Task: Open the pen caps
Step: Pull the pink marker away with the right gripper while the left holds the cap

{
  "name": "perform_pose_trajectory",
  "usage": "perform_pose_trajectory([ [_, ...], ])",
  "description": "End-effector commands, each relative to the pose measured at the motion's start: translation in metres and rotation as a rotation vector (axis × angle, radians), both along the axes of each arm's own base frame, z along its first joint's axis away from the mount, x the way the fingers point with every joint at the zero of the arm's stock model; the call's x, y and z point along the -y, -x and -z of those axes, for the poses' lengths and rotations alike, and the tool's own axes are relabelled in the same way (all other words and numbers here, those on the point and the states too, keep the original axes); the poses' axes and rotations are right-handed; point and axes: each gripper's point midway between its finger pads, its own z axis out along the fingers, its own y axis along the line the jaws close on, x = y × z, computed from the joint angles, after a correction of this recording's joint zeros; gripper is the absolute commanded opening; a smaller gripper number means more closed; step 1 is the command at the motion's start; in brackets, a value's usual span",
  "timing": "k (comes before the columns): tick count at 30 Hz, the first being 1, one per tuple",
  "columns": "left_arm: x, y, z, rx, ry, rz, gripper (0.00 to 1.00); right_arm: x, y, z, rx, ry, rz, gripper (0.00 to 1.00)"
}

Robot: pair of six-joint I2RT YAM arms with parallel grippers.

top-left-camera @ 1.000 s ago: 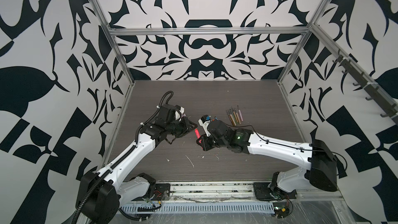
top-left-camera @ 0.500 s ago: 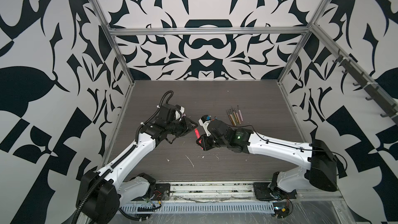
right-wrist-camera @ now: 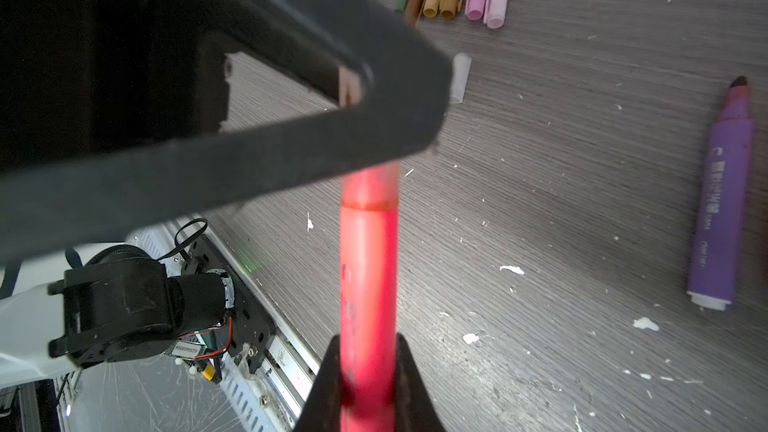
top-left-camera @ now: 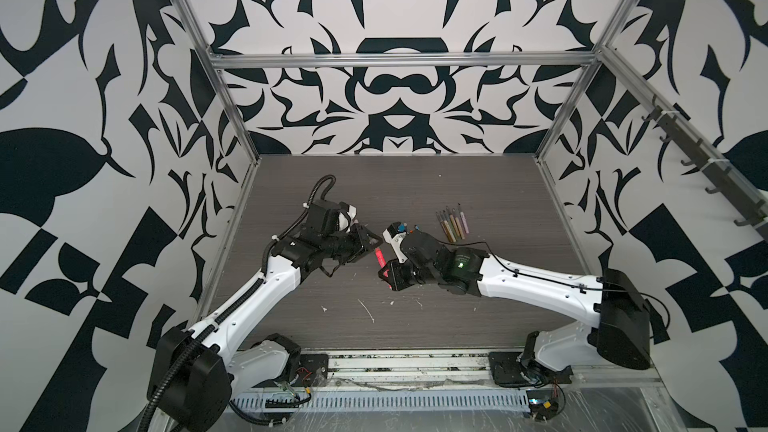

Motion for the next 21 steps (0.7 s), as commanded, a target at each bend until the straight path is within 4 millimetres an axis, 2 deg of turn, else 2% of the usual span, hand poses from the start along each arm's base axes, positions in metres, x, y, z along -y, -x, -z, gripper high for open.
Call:
perform_pose_trajectory([
  [1,0.004,-0.003,-0.014,0.029,0.018,0.01,0.1,-0.006,-0.002,-0.019,0.021,-0.047,0.001,0.0],
  [2,0.004,-0.003,-0.013,0.026,0.014,0.009,0.02,-0.006,-0.002,-0.018,0.019,-0.049,0.0,0.0],
  [3,0.002,-0.003,-0.012,0.025,0.004,0.007,0.0,-0.006,-0.002,-0.019,0.02,-0.049,0.0,0.0],
  [10,-0.002,-0.007,-0.011,0.054,-0.043,0.002,0.0,-0.002,0.0,-0.02,0.023,-0.045,0.006,0.0],
  [15,-0.004,-0.018,-0.026,0.155,-0.085,0.01,0.0,0.003,-0.001,-0.02,0.027,-0.028,0.018,0.0],
  [18,-0.015,-0.042,-0.039,0.239,-0.176,-0.004,0.0,0.005,0.003,-0.016,0.02,-0.027,0.03,0.0],
  [20,-0.032,-0.069,-0.047,0.279,-0.269,-0.026,0.0,0.006,0.01,-0.009,0.01,-0.028,0.035,0.0],
  [21,-0.045,-0.089,-0.048,0.292,-0.322,-0.054,0.0,0.004,0.017,-0.004,-0.002,-0.035,0.028,0.0],
])
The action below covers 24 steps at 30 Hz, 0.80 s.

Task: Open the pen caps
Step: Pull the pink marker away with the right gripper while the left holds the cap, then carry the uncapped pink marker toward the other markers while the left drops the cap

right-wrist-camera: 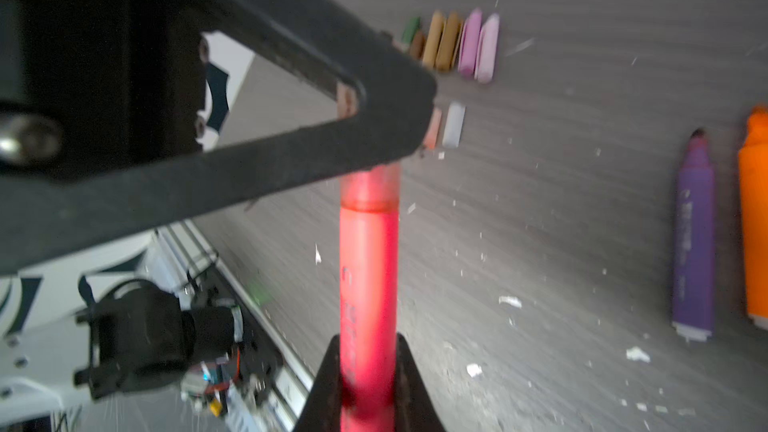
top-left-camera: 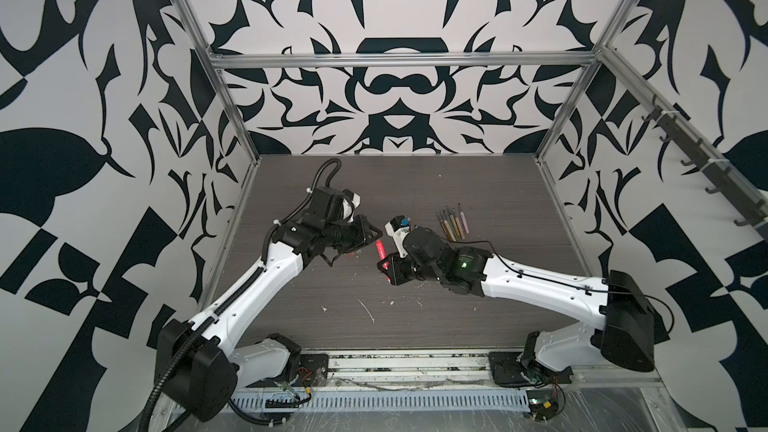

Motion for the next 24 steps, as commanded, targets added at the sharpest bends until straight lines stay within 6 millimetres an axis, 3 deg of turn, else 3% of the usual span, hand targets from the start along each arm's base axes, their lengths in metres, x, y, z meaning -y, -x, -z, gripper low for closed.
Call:
perform_pose_trajectory([
  [1,-0.057,-0.081,-0.025,0.222,-0.2,-0.152,0.0,0.006,0.043,0.026,-0.096,0.038,-0.065,0.0],
  [3,-0.081,-0.11,-0.036,0.223,-0.186,-0.217,0.0,0.005,0.058,0.034,-0.113,0.015,-0.076,0.0],
  [5,-0.091,-0.124,-0.046,0.214,-0.181,-0.233,0.0,0.007,0.067,0.039,-0.118,0.008,-0.07,0.0],
  [8,-0.096,-0.133,-0.057,0.25,-0.205,-0.259,0.0,0.014,0.073,0.041,-0.112,0.008,-0.057,0.0],
  [12,-0.103,-0.132,-0.051,0.235,-0.222,-0.278,0.0,0.021,0.07,0.037,-0.087,0.02,-0.039,0.0],
  [17,-0.115,-0.111,-0.018,0.168,-0.269,-0.3,0.0,0.03,0.063,0.035,-0.048,0.083,-0.013,0.0],
  [24,-0.125,-0.058,0.062,-0.023,-0.291,-0.326,0.0,0.065,0.043,0.049,0.054,0.224,0.093,0.0],
])
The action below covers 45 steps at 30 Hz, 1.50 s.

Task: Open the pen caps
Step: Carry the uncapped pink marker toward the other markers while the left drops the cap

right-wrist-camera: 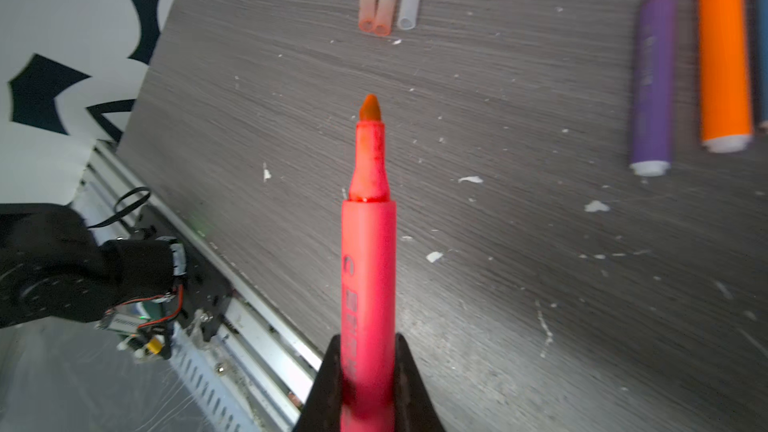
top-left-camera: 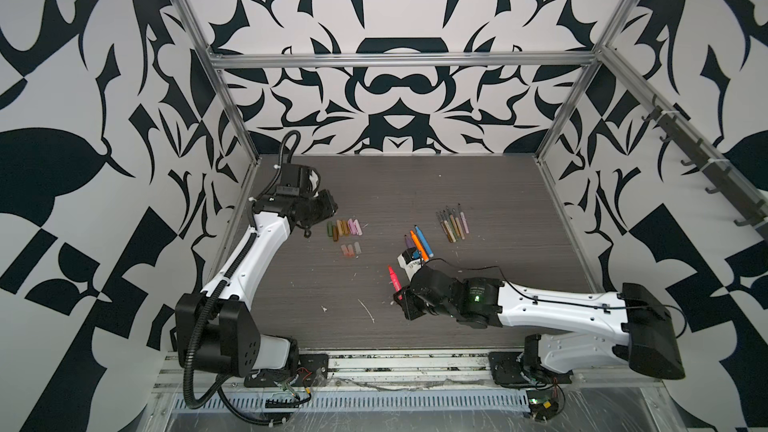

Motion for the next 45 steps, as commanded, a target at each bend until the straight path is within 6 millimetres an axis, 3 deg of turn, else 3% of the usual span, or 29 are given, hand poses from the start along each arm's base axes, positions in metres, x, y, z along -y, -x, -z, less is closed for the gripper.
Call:
perform_pose_trajectory([
  [1,-0.008,0.024,0.03,-0.069,-0.002,-0.045,0.0,0.022,-0.016,-0.005,0.102,0.058,0.066,0.0],
  [6,-0.016,0.043,0.078,-0.149,-0.027,-0.085,0.0,0.036,-0.016,0.01,0.124,0.032,0.097,0.0],
  [10,-0.017,0.045,0.105,-0.202,-0.044,-0.084,0.0,0.046,-0.014,0.026,0.13,0.006,0.118,0.0],
  [14,-0.01,0.038,0.119,-0.204,-0.021,-0.054,0.0,0.049,-0.009,0.038,0.129,-0.029,0.102,0.0],
  [21,-0.007,0.022,0.141,-0.258,-0.055,-0.017,0.0,0.059,-0.009,0.043,0.141,-0.07,0.126,0.0],
  [29,0.0,0.012,0.147,-0.268,-0.027,-0.008,0.0,0.072,-0.013,0.043,0.141,-0.112,0.168,0.0],
  [33,0.002,0.012,0.146,-0.27,-0.014,-0.006,0.22,0.075,-0.014,0.045,0.138,-0.105,0.187,0.0],
  [45,0.005,0.016,0.136,-0.257,0.014,-0.006,0.3,0.07,-0.015,0.048,0.126,-0.085,0.181,0.0],
])
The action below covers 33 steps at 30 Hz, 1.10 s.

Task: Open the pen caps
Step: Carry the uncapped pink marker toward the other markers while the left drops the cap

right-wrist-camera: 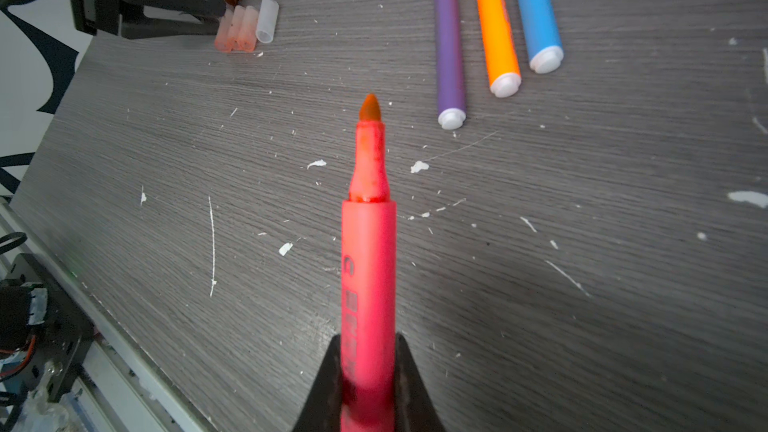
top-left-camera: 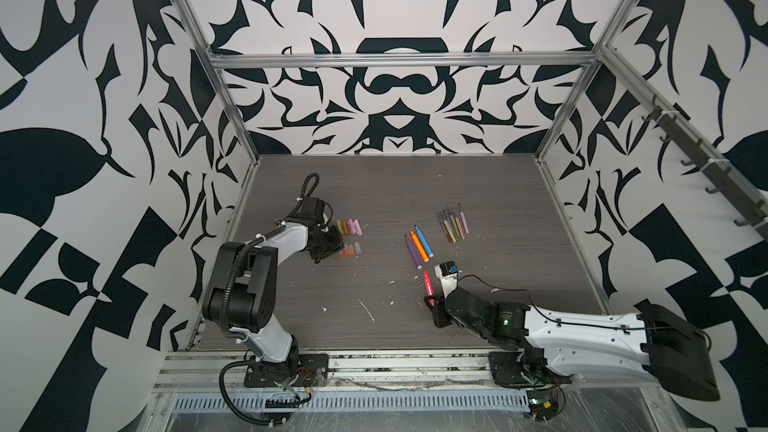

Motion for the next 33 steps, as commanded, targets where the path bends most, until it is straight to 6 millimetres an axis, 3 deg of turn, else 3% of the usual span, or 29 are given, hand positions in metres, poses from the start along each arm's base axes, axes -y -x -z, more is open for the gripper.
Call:
perform_pose_trajectory([
  [1,0.002,0.0,-0.012,0.019,0.021,-0.001,0.31,-0.007,-0.007,-0.014,0.025,-0.042,0.021,0.0],
  [33,0.002,-0.003,-0.001,-0.025,0.005,0.017,0.3,-0.009,-0.006,-0.012,0.014,-0.037,0.015,0.0],
])
